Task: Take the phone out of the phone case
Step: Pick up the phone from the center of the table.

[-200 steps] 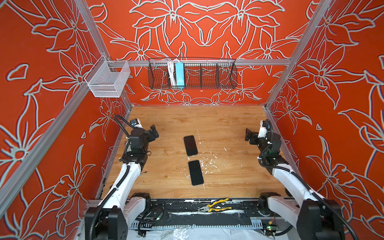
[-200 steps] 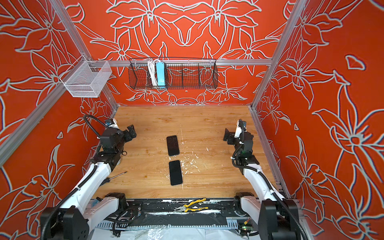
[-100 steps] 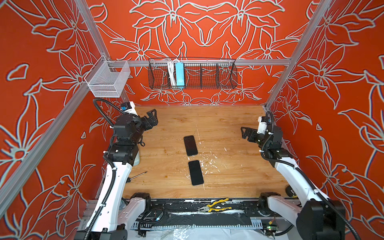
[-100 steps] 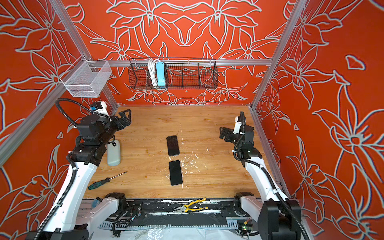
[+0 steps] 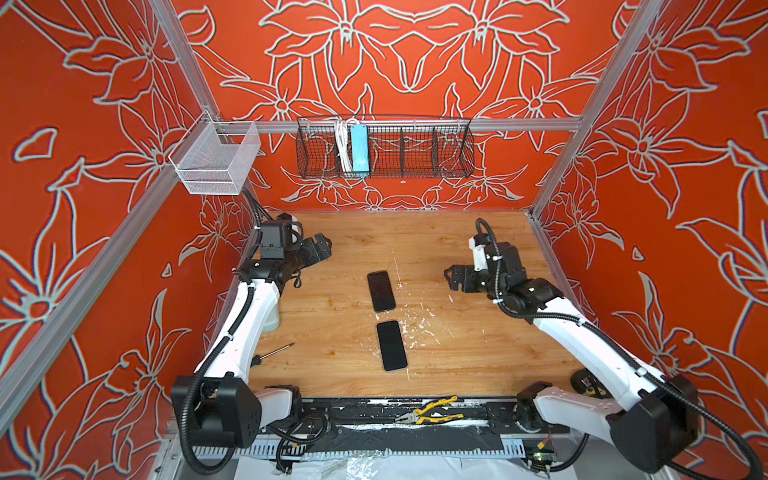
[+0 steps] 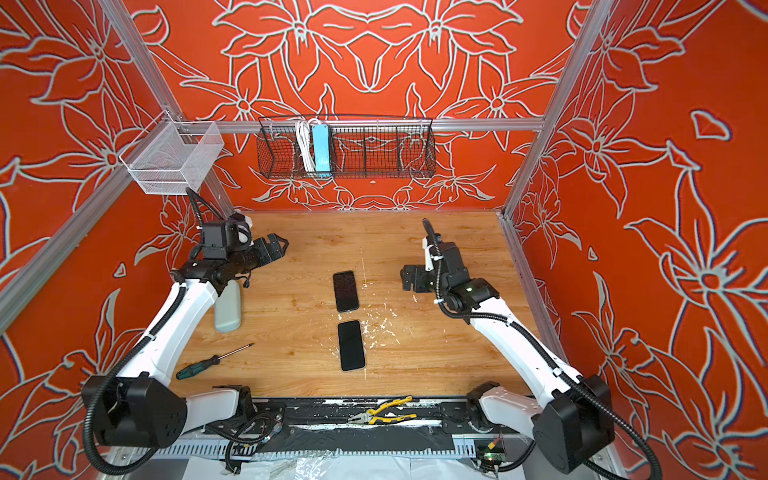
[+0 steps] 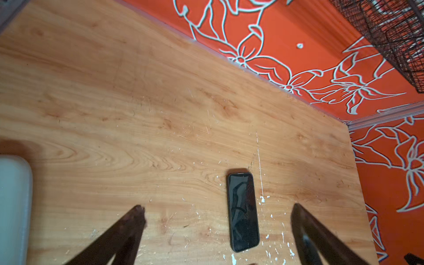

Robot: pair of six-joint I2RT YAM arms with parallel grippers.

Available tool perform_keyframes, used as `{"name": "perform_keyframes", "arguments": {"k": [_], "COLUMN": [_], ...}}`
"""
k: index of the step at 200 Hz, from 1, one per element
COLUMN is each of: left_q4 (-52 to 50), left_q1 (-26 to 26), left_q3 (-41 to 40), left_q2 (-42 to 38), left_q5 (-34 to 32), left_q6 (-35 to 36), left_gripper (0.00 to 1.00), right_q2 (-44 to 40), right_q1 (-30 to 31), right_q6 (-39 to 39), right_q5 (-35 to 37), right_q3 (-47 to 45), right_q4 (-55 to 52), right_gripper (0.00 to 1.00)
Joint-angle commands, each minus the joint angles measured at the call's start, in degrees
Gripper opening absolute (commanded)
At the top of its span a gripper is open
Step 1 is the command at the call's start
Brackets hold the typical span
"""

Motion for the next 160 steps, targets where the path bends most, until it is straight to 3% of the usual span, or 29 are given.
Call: {"name": "perform_keyframes", "arguments": {"k": [1,56,117,160], "left_q4": [-2.8,-6.1,-6.6,-5.6], "left_q1": [0.3,0.3,0.3,0.3], "left_q3": [2.4,4.6,4.4,3.5], "left_q2": [0.5,4.1,4.3,2.7], "left_q5": [2.1,2.8,1.5,0.9], "left_q6": [-1.3,-2.3,-2.5,-2.4], "left_gripper": [0.97,0.97,0.97,0.97], "right_q2": [0.1,6.4,13.3,15.6], "right_q1": [4.7,15.6,23.9,28.8], "right_q6": [5.3,9.0,13.5,17.3], "right_q5": [8.0,16.3,20.3,19.2], "right_q3": [1.5,4.3,8.6,8.2], "right_q4": [-5.0,-8.8,-12.2,-11.6], "right_gripper": [0.96,0.98,0.98,0.98]}}
